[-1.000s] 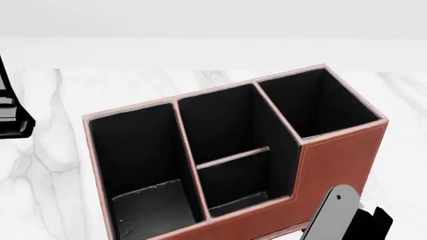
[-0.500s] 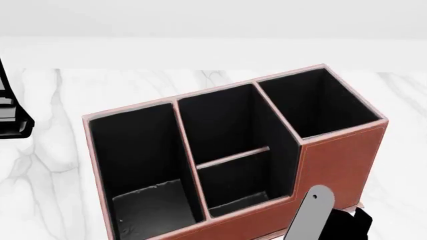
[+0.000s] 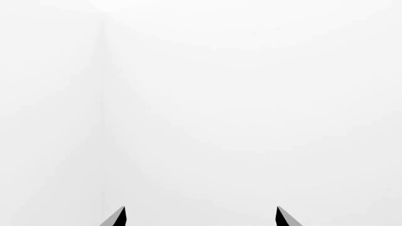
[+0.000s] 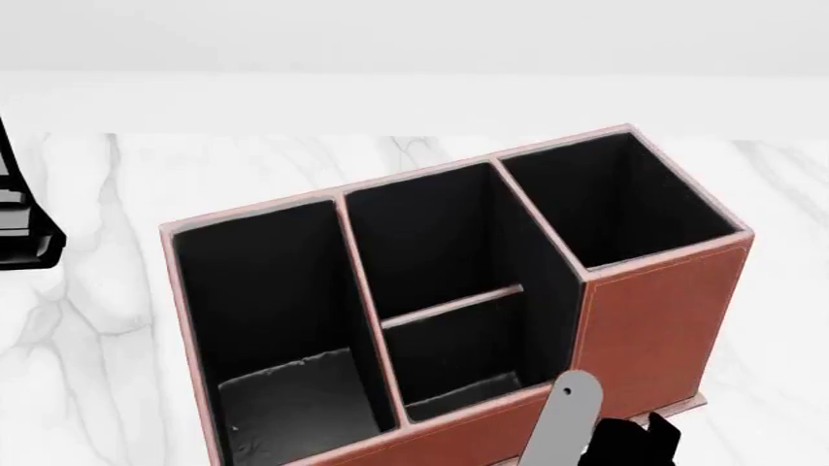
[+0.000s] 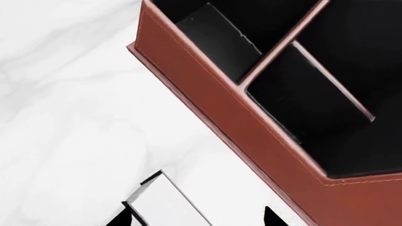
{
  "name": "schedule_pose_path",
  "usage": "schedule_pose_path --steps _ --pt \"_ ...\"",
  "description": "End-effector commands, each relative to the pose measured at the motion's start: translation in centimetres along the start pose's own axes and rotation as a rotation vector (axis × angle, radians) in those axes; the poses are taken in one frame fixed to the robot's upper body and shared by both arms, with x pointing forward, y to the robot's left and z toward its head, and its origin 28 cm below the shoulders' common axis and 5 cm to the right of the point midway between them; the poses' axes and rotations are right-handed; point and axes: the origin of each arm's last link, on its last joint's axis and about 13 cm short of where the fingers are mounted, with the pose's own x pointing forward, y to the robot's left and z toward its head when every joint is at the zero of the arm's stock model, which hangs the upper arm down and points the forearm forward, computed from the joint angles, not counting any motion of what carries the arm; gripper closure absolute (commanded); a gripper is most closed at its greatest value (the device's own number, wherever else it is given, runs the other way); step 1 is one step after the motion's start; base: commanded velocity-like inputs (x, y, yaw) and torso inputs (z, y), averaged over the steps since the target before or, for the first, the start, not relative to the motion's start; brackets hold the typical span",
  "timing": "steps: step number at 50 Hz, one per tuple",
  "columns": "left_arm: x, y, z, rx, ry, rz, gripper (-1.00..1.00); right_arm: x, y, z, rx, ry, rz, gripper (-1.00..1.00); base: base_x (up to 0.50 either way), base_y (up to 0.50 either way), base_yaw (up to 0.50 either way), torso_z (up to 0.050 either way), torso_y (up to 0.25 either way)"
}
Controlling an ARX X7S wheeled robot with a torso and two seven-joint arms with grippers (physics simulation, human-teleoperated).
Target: Pick up the book and place it in the front compartment of the caddy.
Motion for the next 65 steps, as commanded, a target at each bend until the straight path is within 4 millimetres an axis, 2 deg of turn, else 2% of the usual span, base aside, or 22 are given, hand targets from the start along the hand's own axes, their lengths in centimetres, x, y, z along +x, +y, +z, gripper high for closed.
schedule_pose_path --steps 1,35,65 --pt "0.1 0.1 0.1 -0.008 -0.014 -0.002 -1.0 0.6 0.1 0.0 -0.001 -0.015 0.026 -1.0 0.0 0.0 0.0 0.0 0.0" --pt "0.0 0.3 0.1 -0.011 -0.013 0.003 -1.0 2.2 -0.1 -1.1 0.037 0.028 0.045 -1.0 0.0 0.0 0.0 0.0 0.0" --pt "0.0 0.3 -0.1 -0.013 -0.012 0.009 -1.0 4.4 1.0 -2.6 0.067 0.053 0.098 -1.0 0.0 0.0 0.0 0.0 0.0"
